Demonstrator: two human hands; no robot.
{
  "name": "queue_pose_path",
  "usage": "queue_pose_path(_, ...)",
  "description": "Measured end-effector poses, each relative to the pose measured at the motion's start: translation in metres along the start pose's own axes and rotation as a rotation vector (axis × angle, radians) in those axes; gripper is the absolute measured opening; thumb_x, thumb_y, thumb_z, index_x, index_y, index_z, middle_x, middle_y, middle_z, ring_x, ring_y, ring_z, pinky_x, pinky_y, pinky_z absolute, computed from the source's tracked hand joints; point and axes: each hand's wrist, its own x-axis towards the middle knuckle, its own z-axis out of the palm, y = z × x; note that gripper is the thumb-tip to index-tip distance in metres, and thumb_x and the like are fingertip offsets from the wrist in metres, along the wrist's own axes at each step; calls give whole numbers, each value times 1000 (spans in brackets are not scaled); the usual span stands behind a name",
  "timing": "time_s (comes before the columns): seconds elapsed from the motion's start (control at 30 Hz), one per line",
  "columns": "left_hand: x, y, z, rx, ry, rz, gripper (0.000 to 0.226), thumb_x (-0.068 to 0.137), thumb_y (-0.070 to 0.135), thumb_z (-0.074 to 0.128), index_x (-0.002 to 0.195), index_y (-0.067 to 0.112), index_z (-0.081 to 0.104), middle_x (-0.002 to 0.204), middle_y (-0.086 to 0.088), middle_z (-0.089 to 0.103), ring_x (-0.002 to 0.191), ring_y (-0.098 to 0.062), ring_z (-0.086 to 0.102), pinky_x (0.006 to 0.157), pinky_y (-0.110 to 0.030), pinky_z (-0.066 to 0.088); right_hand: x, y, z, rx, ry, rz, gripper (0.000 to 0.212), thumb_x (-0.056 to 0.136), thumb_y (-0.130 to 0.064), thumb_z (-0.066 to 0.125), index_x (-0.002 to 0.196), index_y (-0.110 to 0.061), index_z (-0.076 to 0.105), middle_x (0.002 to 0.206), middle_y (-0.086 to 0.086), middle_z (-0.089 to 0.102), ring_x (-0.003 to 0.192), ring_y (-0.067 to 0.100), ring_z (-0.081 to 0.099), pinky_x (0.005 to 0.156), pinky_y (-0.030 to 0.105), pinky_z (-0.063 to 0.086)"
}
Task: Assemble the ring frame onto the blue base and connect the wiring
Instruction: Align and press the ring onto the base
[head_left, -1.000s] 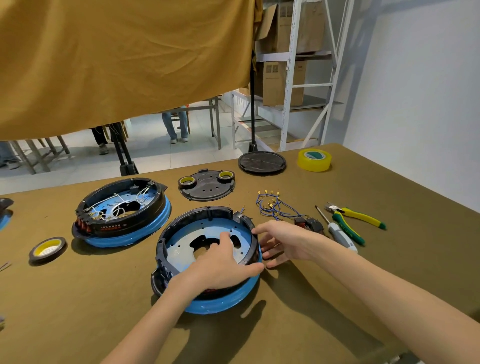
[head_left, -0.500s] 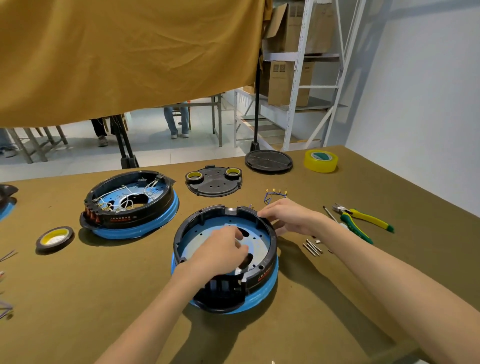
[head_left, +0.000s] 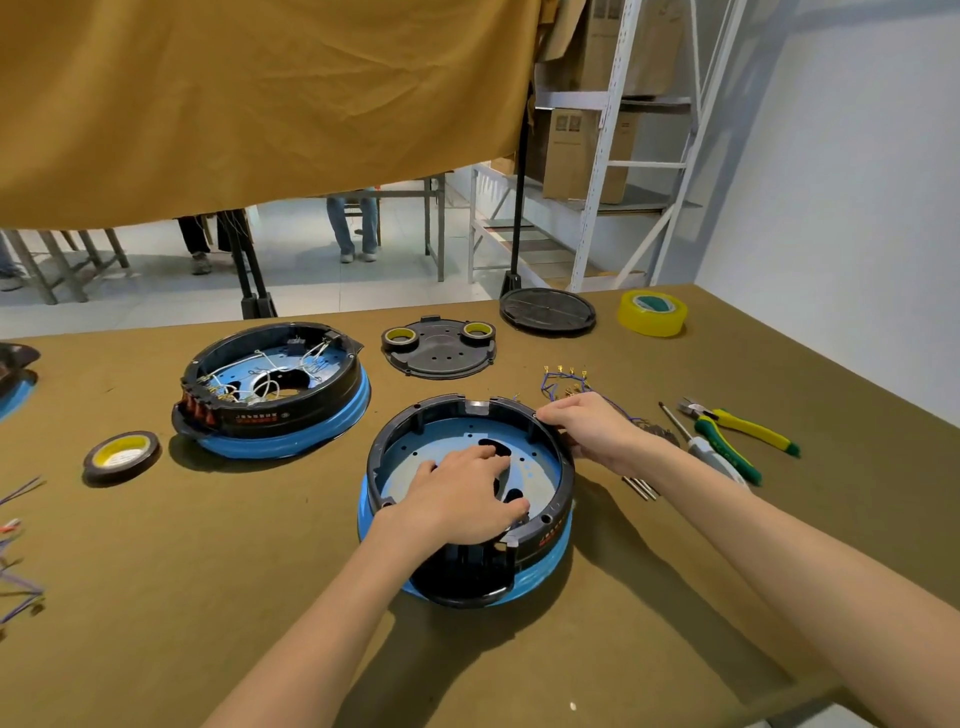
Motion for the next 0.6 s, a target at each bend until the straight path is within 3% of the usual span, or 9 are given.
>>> queue_pose_path(0.23,1,1,5,25,-15,-14,79,95,68,42,162,30,23,171,5,14,157,-22,14,124,-56,10,-3,1,-1,-53,-2,-29,25,106,-21,54,113,-11,76,107,1,75,88,12,69,62,21,54)
queue_pose_path(0.3,2,2,6,3,31,-19,73,97,63,42,160,29,28,170,4,19,155,-22,17,123,-56,10,-3,0,-1,-81,-4,-46,27,107,-28,53,113,-17,77,101,-3,76,81,10,68,63,21,53)
queue_pose_path(0.37,3,4,6,-21,64,-30,68,97,58,43,158,29,34,168,4,25,153,-23,22,123,-56,12,-4,-1,1,-120,-24,-76,31,108,-34,49,114,-21,77,89,4,71,76,17,60,67,27,49)
queue_pose_path(0.5,3,5,6,-52,70,-43,64,99,54,41,157,28,37,167,4,27,152,-23,25,122,-56,15,-4,-6,7,-176,-1,-132,31,108,-36,47,97,-31,76,84,1,70,72,12,58,60,23,48)
queue_pose_path(0.6,2,4,6,-57,49,-41,65,100,55,41,158,28,34,168,4,24,154,-23,21,122,-56,15,-5,-6,7,-148,-17,-115,29,108,-36,48,101,-32,76,83,2,71,75,14,61,65,28,51)
